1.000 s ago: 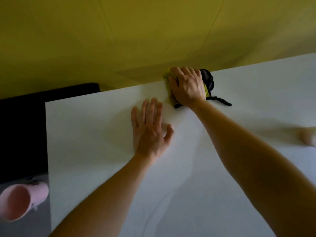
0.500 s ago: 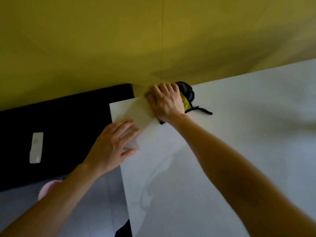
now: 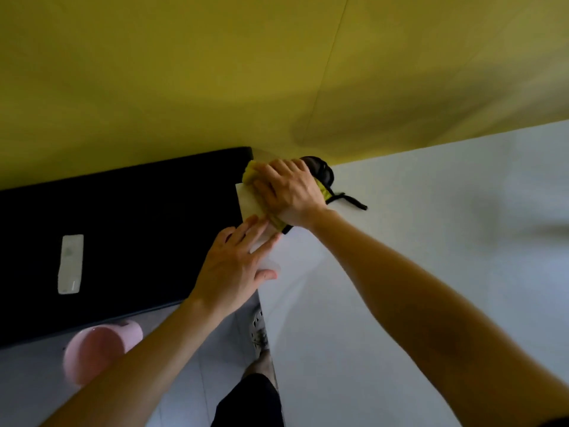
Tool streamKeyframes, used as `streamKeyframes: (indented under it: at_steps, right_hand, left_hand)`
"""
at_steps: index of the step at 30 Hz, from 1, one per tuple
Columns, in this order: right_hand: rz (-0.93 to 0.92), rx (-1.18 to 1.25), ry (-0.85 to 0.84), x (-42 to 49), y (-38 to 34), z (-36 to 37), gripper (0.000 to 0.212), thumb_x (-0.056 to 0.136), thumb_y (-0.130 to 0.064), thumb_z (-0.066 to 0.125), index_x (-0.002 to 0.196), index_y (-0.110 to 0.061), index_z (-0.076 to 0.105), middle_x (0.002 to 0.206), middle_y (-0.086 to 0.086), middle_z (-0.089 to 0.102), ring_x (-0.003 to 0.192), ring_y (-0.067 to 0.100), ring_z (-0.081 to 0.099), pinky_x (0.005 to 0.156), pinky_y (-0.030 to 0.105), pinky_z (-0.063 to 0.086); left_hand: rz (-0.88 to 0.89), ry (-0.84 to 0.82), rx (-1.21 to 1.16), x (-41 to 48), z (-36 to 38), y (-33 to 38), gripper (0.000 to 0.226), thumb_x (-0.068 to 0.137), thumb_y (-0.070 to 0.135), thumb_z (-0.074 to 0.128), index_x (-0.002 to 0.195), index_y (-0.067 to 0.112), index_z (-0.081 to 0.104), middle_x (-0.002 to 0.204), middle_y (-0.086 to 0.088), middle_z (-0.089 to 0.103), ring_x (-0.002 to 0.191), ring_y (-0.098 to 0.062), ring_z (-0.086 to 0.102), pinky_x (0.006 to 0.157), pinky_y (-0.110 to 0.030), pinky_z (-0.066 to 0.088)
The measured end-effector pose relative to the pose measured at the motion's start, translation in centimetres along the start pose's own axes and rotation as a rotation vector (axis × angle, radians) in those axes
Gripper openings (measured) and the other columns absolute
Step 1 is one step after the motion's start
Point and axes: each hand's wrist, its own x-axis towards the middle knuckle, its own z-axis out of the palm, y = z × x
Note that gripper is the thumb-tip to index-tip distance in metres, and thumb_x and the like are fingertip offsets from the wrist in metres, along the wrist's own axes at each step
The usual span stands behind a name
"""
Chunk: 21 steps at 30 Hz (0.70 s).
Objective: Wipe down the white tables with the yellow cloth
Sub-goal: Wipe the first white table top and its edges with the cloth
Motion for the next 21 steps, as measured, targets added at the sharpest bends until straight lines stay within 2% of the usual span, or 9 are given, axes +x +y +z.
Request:
streamKeyframes:
  at_steps: [2, 4, 6, 8, 10, 12, 15, 17, 21]
  right_hand:
    - [0.031, -0.017, -0.052, -1.1, 3.5, -1.6, 0.052, 0.113, -0.059, 0.037, 0.146, -0.027, 0.061, 0.122, 0.004, 0.071, 0.111, 0.034, 0.064, 0.099, 0.047, 0.046]
    - [0.215, -0.052, -0.043, -2.9, 7.9, -3.7, 0.055, 0.112, -0.063, 0.032, 0.144, -0.028, 0.060, 0.127, 0.004, 0.070, 0.119, 0.036, 0.062, 0.105, 0.048, 0.044]
    - [0.393, -0.100, 0.051, -4.2, 10.2, -4.4, 0.045, 0.112, -0.055, 0.038, 0.138, -0.028, 0.064, 0.126, 0.007, 0.070, 0.120, 0.038, 0.061, 0.109, 0.049, 0.041]
    - [0.508, -0.151, 0.091, -3.2, 7.5, -2.6, 0.034, 0.107, -0.046, 0.042, 0.122, -0.031, 0.069, 0.111, 0.008, 0.070, 0.109, 0.040, 0.061, 0.104, 0.050, 0.040]
    - [0.434, -0.111, 0.053, -0.8, 2.2, -0.5, 0.036, 0.105, -0.048, 0.041, 0.117, -0.031, 0.070, 0.105, 0.006, 0.068, 0.104, 0.038, 0.061, 0.097, 0.049, 0.039]
    - [0.203, -0.047, -0.023, 1.1, -2.8, 1.1, 0.039, 0.109, -0.050, 0.041, 0.126, -0.028, 0.069, 0.105, 0.005, 0.069, 0.102, 0.036, 0.063, 0.093, 0.048, 0.041]
    - [-0.018, 0.023, -0.077, 1.7, -2.4, 0.7, 0.049, 0.112, -0.054, 0.040, 0.143, -0.025, 0.063, 0.118, 0.004, 0.072, 0.107, 0.033, 0.066, 0.095, 0.046, 0.047]
    - [0.031, 0.004, -0.107, 0.6, 1.7, -1.1, 0.050, 0.111, -0.059, 0.039, 0.144, -0.029, 0.062, 0.120, 0.004, 0.072, 0.111, 0.035, 0.067, 0.097, 0.046, 0.049]
    - [0.336, -0.087, -0.033, -2.6, 8.6, -4.4, 0.046, 0.111, -0.056, 0.035, 0.137, -0.027, 0.061, 0.125, 0.008, 0.070, 0.120, 0.037, 0.062, 0.109, 0.048, 0.041]
  left_hand:
    - [0.016, 0.028, -0.005, -0.5, -0.3, 0.5, 0.066, 0.093, 0.057, 0.078, 0.146, 0.019, 0.065, 0.160, -0.010, 0.055, 0.151, -0.033, 0.050, 0.116, -0.050, 0.048]
    - [0.036, 0.062, -0.035, -1.1, -0.2, 0.7, 0.053, 0.097, 0.049, 0.076, 0.137, 0.016, 0.068, 0.151, -0.009, 0.062, 0.146, -0.032, 0.053, 0.114, -0.048, 0.049]
    - [0.041, 0.082, -0.093, -1.8, 0.4, 0.5, 0.049, 0.101, 0.045, 0.070, 0.140, 0.015, 0.068, 0.154, -0.009, 0.060, 0.150, -0.030, 0.050, 0.117, -0.048, 0.049]
    - [0.031, 0.102, -0.146, -2.6, 1.2, 0.2, 0.051, 0.103, 0.042, 0.069, 0.146, 0.015, 0.065, 0.162, -0.008, 0.054, 0.156, -0.029, 0.045, 0.120, -0.047, 0.047]
    - [0.029, 0.112, -0.168, -2.9, 1.8, 0.2, 0.054, 0.104, 0.042, 0.070, 0.151, 0.016, 0.062, 0.168, -0.007, 0.049, 0.160, -0.028, 0.040, 0.121, -0.046, 0.047]
    - [0.016, 0.120, -0.169, -3.0, 1.8, 0.3, 0.057, 0.104, 0.042, 0.071, 0.154, 0.016, 0.061, 0.169, -0.008, 0.048, 0.160, -0.029, 0.041, 0.118, -0.047, 0.051]
    - [0.017, 0.113, -0.156, -2.9, 1.6, 0.0, 0.058, 0.102, 0.041, 0.073, 0.152, 0.015, 0.062, 0.166, -0.009, 0.051, 0.158, -0.030, 0.044, 0.116, -0.048, 0.053]
    - [0.043, 0.104, -0.145, -2.8, 1.5, 0.0, 0.055, 0.104, 0.040, 0.072, 0.151, 0.014, 0.062, 0.166, -0.009, 0.050, 0.159, -0.030, 0.041, 0.118, -0.046, 0.049]
    - [0.022, 0.105, -0.172, -2.8, 1.7, 0.5, 0.054, 0.104, 0.037, 0.071, 0.151, 0.013, 0.061, 0.168, -0.009, 0.048, 0.161, -0.030, 0.037, 0.119, -0.046, 0.048]
